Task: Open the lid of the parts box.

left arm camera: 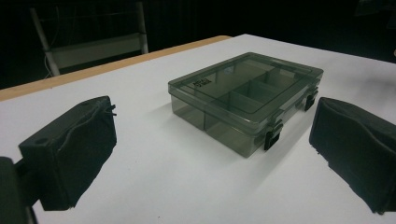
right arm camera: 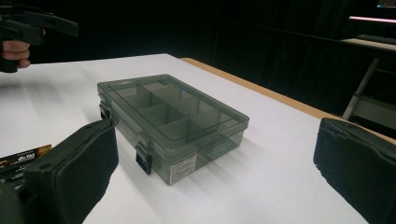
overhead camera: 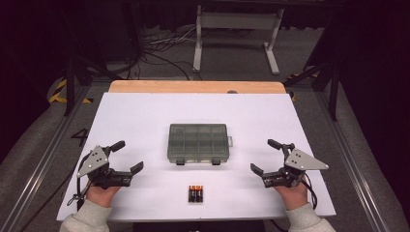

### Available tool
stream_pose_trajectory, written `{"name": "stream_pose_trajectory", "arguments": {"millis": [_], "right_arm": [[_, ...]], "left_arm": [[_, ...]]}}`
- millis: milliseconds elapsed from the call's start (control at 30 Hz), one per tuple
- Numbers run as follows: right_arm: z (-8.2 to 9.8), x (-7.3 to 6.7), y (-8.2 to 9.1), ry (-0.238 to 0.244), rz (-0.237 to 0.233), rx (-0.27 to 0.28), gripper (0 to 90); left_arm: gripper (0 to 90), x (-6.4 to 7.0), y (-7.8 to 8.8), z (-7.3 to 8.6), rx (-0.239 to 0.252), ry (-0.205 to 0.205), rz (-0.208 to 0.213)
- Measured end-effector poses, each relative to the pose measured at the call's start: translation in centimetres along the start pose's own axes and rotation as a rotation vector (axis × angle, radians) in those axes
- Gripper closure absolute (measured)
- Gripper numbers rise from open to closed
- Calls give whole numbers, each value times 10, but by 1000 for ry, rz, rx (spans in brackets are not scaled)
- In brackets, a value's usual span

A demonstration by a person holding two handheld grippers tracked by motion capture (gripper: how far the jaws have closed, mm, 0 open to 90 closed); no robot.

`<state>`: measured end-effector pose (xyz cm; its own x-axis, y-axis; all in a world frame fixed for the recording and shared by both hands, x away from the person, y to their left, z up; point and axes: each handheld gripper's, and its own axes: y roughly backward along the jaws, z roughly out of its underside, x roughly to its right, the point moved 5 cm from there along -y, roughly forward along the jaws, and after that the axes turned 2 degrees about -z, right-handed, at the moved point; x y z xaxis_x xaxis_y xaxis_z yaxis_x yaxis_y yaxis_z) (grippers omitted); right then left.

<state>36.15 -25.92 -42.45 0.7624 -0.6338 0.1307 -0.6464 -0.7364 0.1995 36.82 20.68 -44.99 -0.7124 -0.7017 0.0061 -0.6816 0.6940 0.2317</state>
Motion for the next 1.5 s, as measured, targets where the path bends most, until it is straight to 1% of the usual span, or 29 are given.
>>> {"name": "stream_pose_trajectory", "arguments": {"millis": [67, 200, 300, 667, 900, 1000, 1033, 1100, 1133, 1233, 1300, 1367, 1400, 1500], "right_arm": [[1, -1, -1, 0, -4, -7, 4], [1, -2, -1, 4, -9, -8, 4], [1, -2, -1, 4, -10, -7, 4], [1, -2, -1, 1, -15, -6, 4], [2, -3, -2, 14, -14, -21, 4], [2, -3, -3, 8, -15, -18, 4], [1, -2, -3, 4, -15, -14, 4], [-2, -2, -7, 7, -15, -15, 4], [-4, -2, -9, 12, -16, -25, 4], [-10, -1, -16, 6, -36, -34, 4], [-13, 0, -20, -5, -47, -31, 4], [-16, 1, -24, -13, -52, -26, 4], [-17, 1, -26, -16, -54, -25, 4], [-22, 1, -35, -15, -61, -33, 4]], "left_arm": [[12, 0, 0, -1, -5, 2, 0], [12, 0, -1, -1, 3, 5, -4], [12, 0, -1, -1, -4, 1, -5], [12, 1, 0, -1, -4, -3, -7], [12, 1, -1, -1, -5, 1, -7], [12, 0, -1, -2, -10, -3, -7], [12, 0, -2, -3, -2, 4, -11], [12, -1, -5, -6, -14, 8, -6], [12, -2, -8, -9, -2, 16, -9], [12, -2, -13, -14, -2, 23, 5], [12, 0, -17, -17, 1, 18, 13], [12, 1, -21, -19, -11, 4, 22], [12, 2, -23, -21, -8, 5, 25], [12, 2, -30, -28, -4, -3, 36]]}}
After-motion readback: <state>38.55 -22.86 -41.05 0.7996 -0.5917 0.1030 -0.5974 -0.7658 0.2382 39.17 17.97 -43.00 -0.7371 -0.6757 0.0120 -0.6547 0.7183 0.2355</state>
